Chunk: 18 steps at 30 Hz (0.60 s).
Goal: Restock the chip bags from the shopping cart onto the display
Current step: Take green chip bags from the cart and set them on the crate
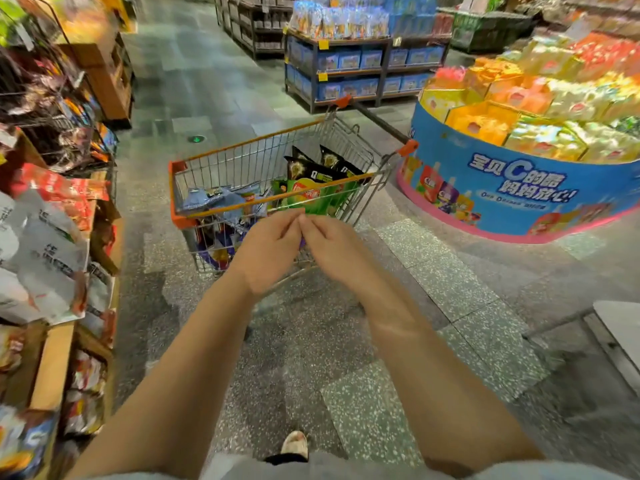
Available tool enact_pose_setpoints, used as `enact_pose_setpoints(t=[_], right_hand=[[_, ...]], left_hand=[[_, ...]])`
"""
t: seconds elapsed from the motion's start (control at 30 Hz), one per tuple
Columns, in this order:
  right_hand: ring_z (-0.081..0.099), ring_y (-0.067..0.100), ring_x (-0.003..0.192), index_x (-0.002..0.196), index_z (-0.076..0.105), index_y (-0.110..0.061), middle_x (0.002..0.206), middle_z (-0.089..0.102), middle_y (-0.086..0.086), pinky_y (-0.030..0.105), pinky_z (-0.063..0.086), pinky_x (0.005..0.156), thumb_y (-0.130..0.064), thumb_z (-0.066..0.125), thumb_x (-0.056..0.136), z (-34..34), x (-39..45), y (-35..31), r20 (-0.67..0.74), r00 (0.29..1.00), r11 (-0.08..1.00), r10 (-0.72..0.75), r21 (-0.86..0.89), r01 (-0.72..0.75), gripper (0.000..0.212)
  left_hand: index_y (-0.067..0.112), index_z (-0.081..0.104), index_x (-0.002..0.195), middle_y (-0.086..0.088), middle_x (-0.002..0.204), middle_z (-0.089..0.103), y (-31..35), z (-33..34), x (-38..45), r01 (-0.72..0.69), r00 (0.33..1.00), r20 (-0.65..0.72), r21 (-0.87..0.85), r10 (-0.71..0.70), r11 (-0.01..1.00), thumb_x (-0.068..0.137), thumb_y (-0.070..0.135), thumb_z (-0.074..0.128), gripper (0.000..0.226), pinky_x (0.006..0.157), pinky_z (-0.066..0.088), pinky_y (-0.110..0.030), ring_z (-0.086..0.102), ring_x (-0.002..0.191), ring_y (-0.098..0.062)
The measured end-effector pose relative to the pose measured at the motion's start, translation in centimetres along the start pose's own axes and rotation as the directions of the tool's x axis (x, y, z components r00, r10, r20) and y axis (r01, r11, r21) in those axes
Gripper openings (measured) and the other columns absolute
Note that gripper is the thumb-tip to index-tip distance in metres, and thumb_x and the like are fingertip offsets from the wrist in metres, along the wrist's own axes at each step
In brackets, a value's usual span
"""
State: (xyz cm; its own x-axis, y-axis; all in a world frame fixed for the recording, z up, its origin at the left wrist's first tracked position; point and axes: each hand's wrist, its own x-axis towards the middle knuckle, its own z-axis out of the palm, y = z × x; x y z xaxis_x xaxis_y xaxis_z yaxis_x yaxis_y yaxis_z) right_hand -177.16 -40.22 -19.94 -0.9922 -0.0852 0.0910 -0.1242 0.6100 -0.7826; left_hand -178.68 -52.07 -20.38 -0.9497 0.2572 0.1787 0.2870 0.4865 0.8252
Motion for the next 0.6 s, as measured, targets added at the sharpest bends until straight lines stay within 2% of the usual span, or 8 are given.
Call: enact_pose_setpoints(t=[0.07,0.13,0.23,0.3,0.33,0.43,0.53,0.6], right_hand=[[0.06,0.023,0.083,0.103,0.062,-0.013,0.091,0.066,0.011,0.035,0.048,0.077,-0.034,0.033,0.103,-0.4,4.1,0.3,-0.005,1.0,1.0,0.0,0.002,0.0,0.037],[0.059,0.025,0.083,0.103,0.06,-0.01,0.094,0.065,0.013,0.035,0.047,0.076,-0.036,0.031,0.103,-0.7,7.7,1.0,-0.027,1.0,1.0,0.009,0.025,-0.008,0.039],[0.053,0.015,0.083,0.117,0.057,-0.014,0.104,0.061,0.002,0.015,0.039,0.066,-0.036,0.03,0.104,-1.0,11.8,3.1,-0.019,0.998,0.998,0.058,0.009,-0.058,0.038],[0.051,0.01,0.094,0.127,0.053,-0.018,0.109,0.056,-0.003,0.006,0.034,0.066,-0.036,0.03,0.104,-1.0,14.5,5.1,0.015,0.996,0.996,0.093,0.009,-0.093,0.037],[0.052,0.011,0.104,0.131,0.052,-0.019,0.115,0.056,-0.003,0.009,0.036,0.073,-0.036,0.031,0.104,-1.0,15.9,6.2,0.034,0.993,0.993,0.11,0.029,-0.111,0.038],[0.041,0.014,0.131,0.147,0.035,-0.023,0.144,0.044,-0.004,0.029,0.035,0.104,-0.041,0.028,0.103,-0.9,20.7,9.0,0.059,0.985,0.983,0.163,0.081,-0.168,0.048],[0.032,0.015,0.138,0.151,0.023,-0.026,0.153,0.032,-0.003,0.035,0.029,0.113,-0.044,0.024,0.103,-0.9,26.2,11.4,0.085,0.982,0.98,0.167,0.091,-0.175,0.051],[0.034,0.017,0.137,0.151,0.019,-0.03,0.154,0.03,-0.004,0.04,0.033,0.112,-0.047,0.023,0.102,-1.2,30.0,12.9,0.106,0.982,0.98,0.155,0.11,-0.166,0.052]], left_hand=[[0.013,0.057,0.127,0.015,0.103,0.057,-0.9,-0.6,4.3,-0.022,1.0,-0.004,-0.002,0.022,1.0,0.102,0.018,0.038,0.032,0.072,0.032,0.004,0.05,0.092,0.0],[0.013,0.056,0.128,0.017,0.1,0.055,-1.9,-0.9,8.3,-0.035,0.999,0.003,-0.005,0.035,0.999,0.102,0.019,0.039,0.032,0.072,0.035,0.001,0.05,0.09,0.0],[0.018,0.054,0.132,0.009,0.118,0.057,-4.5,0.0,13.3,-0.005,0.998,0.056,-0.006,0.005,1.0,0.101,0.023,0.041,0.034,0.09,0.042,-0.022,0.052,0.106,-0.006],[0.019,0.056,0.13,0.005,0.119,0.062,-6.4,1.2,16.2,0.028,0.995,0.096,-0.038,-0.024,0.999,0.101,0.024,0.043,0.032,0.096,0.046,-0.033,0.056,0.108,-0.011],[0.02,0.057,0.129,0.004,0.118,0.063,-7.1,1.8,17.6,0.057,0.993,0.104,-0.057,-0.05,0.997,0.1,0.023,0.044,0.031,0.095,0.047,-0.033,0.057,0.107,-0.011],[0.024,0.055,0.129,0.012,0.116,0.059,-9.0,3.0,22.7,0.115,0.988,0.113,-0.052,-0.108,0.992,0.1,0.021,0.045,0.031,0.089,0.045,-0.019,0.054,0.104,-0.004],[0.025,0.051,0.135,0.007,0.128,0.058,-10.7,3.8,28.2,0.133,0.987,0.093,-0.035,-0.13,0.99,0.099,0.023,0.047,0.037,0.1,0.045,-0.033,0.055,0.115,-0.009],[0.024,0.05,0.136,0.006,0.13,0.057,-11.5,4.1,31.8,0.143,0.987,0.077,-0.022,-0.141,0.989,0.099,0.021,0.047,0.037,0.1,0.044,-0.031,0.053,0.118,-0.01]])
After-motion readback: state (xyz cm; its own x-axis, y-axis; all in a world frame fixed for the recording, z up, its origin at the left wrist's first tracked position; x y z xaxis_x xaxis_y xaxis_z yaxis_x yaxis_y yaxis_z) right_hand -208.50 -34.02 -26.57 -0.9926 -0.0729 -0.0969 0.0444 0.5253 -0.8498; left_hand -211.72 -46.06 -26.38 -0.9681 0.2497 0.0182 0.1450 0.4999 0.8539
